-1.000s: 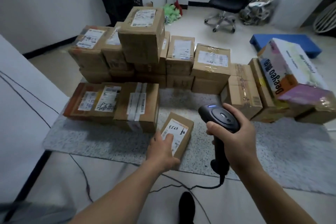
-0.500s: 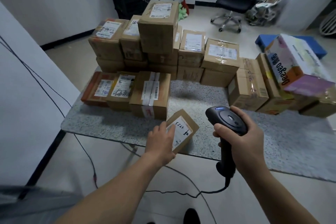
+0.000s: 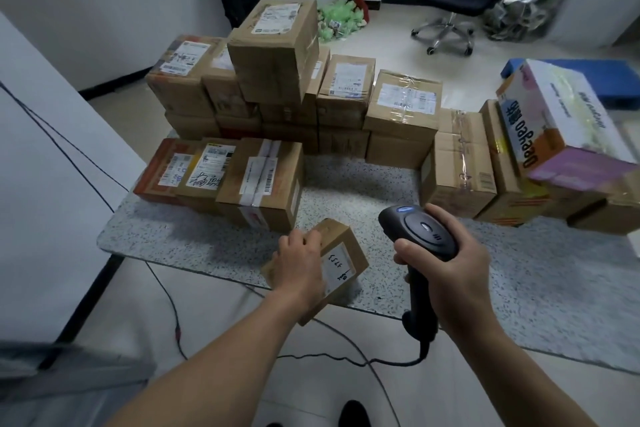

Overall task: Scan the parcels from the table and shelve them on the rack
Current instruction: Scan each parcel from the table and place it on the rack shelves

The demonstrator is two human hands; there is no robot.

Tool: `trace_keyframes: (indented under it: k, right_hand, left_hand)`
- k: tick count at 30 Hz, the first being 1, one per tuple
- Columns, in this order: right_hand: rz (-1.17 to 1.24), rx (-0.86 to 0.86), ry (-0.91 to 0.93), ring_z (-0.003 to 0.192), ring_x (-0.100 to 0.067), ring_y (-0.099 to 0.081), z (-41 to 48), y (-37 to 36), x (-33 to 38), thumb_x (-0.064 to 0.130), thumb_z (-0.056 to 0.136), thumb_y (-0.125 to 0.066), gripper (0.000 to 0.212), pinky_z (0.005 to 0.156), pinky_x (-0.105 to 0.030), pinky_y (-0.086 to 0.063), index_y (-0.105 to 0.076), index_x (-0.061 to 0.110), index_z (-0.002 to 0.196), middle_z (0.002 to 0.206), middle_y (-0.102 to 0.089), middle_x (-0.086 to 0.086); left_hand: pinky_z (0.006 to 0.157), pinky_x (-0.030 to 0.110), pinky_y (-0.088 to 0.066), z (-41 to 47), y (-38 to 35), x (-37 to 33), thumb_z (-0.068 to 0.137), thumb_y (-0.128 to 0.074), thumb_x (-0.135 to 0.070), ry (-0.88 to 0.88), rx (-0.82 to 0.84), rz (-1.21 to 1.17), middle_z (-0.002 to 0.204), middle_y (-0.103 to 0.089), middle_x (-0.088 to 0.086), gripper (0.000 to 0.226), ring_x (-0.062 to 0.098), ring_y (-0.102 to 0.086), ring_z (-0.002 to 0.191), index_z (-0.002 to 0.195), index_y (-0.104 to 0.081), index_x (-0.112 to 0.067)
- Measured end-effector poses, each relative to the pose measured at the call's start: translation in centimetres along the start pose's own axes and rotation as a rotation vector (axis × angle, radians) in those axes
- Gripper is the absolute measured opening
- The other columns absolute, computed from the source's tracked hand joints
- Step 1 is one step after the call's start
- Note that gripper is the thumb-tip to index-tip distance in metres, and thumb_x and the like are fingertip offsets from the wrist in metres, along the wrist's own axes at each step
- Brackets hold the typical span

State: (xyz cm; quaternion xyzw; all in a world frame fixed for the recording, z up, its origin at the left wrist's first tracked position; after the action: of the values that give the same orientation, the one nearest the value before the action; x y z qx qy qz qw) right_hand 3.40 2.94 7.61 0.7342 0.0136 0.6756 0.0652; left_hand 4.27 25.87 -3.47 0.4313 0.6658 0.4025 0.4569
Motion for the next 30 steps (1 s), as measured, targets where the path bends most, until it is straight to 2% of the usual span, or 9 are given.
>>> trace_keyframes:
  k: [3,7,11,14,19,23,26,28,30]
  right_hand:
    - [0.012,0.03,0.003,0.094,-0.024,-0.074,0.3,0.1,-0.2,0.05,0.053,-0.081,0.087,0.078,-0.041,-0.063,-0.056,0.028,0.134,0.11,-0.07,0.002]
    - [0.045,0.077,-0.005,0.094,-0.024,-0.074,0.4,-0.2,-0.6,0.051,0.051,-0.08,0.087,0.076,-0.035,-0.061,-0.055,0.031,0.132,0.11,-0.069,0.003]
    - [0.063,0.117,0.006,0.094,-0.022,-0.074,0.2,-0.9,-0.4,0.049,0.052,-0.08,0.075,0.073,-0.03,-0.059,-0.057,0.04,0.123,0.109,-0.07,0.005]
    - [0.07,0.14,0.021,0.093,-0.022,-0.074,-0.2,-1.3,0.3,0.05,0.052,-0.08,0.066,0.074,-0.032,-0.06,-0.058,0.047,0.114,0.108,-0.07,0.005]
    - [0.078,0.186,0.051,0.094,-0.02,-0.073,-1.6,-2.3,1.9,0.052,0.05,-0.079,0.067,0.073,-0.03,-0.06,-0.057,0.047,0.113,0.109,-0.068,0.005]
    - [0.08,0.251,0.091,0.094,-0.02,-0.073,-3.9,-4.6,3.6,0.051,0.05,-0.08,0.071,0.072,-0.03,-0.059,-0.057,0.045,0.117,0.11,-0.068,0.009]
    - [0.073,0.303,0.134,0.09,-0.02,-0.073,-6.3,-7.0,5.5,0.045,0.052,-0.083,0.066,0.066,-0.025,-0.058,-0.059,0.043,0.114,0.104,-0.071,0.012]
    - [0.063,0.326,0.174,0.088,-0.021,-0.074,-8.4,-8.8,6.9,0.043,0.05,-0.085,0.068,0.066,-0.026,-0.057,-0.061,0.042,0.114,0.103,-0.072,0.009]
    - [0.037,0.364,0.214,0.088,-0.019,-0.073,-10.8,-10.8,8.5,0.043,0.05,-0.085,0.069,0.067,-0.026,-0.058,-0.061,0.043,0.115,0.105,-0.071,0.016]
  left_hand:
    - [0.104,0.051,-0.04,0.2,-0.9,0.5,0.086,-0.067,-0.024,0.117,0.11,-0.135,0.133,-0.039,0.004,0.041,0.026,-0.041,0.121,0.114,-0.038,-0.033]
    - [0.1,0.058,-0.045,0.2,-1.8,1.2,0.076,-0.069,-0.013,0.134,0.276,-0.204,0.13,-0.04,0.002,0.06,0.03,-0.047,0.119,0.106,-0.033,-0.049]
    - [0.096,0.05,-0.055,-0.5,-1.7,2.1,0.081,-0.07,-0.006,0.132,0.428,-0.196,0.134,-0.039,0.005,0.085,0.031,-0.053,0.117,0.14,-0.031,-0.053]
    - [0.088,0.045,-0.059,-1.6,-1.2,2.4,0.077,-0.072,0.004,0.139,0.471,-0.296,0.139,-0.042,0.003,0.1,0.029,-0.053,0.12,0.149,-0.03,-0.051]
    - [0.087,0.047,-0.061,-3.6,1.9,3.2,0.075,-0.077,0.01,0.177,0.425,-0.678,0.146,-0.046,0.005,0.104,0.031,-0.053,0.128,0.154,-0.031,-0.041]
    - [0.083,0.047,-0.062,-5.7,6.5,4.9,0.077,-0.074,0.012,0.158,0.378,-0.869,0.139,-0.046,0.007,0.098,0.031,-0.058,0.119,0.151,-0.037,-0.041]
    - [0.074,0.035,-0.062,-7.9,10.7,7.3,0.08,-0.073,0.012,0.112,0.316,-0.898,0.129,-0.052,0.006,0.092,0.025,-0.062,0.11,0.15,-0.04,-0.039]
    - [0.071,0.03,-0.061,-9.7,13.7,9.7,0.081,-0.073,0.011,0.092,0.256,-0.846,0.122,-0.056,0.003,0.089,0.022,-0.062,0.108,0.148,-0.043,-0.039]
    - [0.069,0.027,-0.059,-11.8,16.7,12.5,0.081,-0.074,0.008,0.086,0.204,-0.77,0.119,-0.058,0.002,0.086,0.021,-0.062,0.109,0.146,-0.044,-0.04]
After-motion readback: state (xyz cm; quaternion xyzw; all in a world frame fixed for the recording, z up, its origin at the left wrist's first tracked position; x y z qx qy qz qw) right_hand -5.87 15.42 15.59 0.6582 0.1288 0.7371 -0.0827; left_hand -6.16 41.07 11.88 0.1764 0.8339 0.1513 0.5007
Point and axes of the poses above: each hand's wrist, its own z-axis towards the middle knuckle, its own y-axis out of the back of the hand, x = y × z, the point moved 10 cm from there along z, towards the middle knuckle
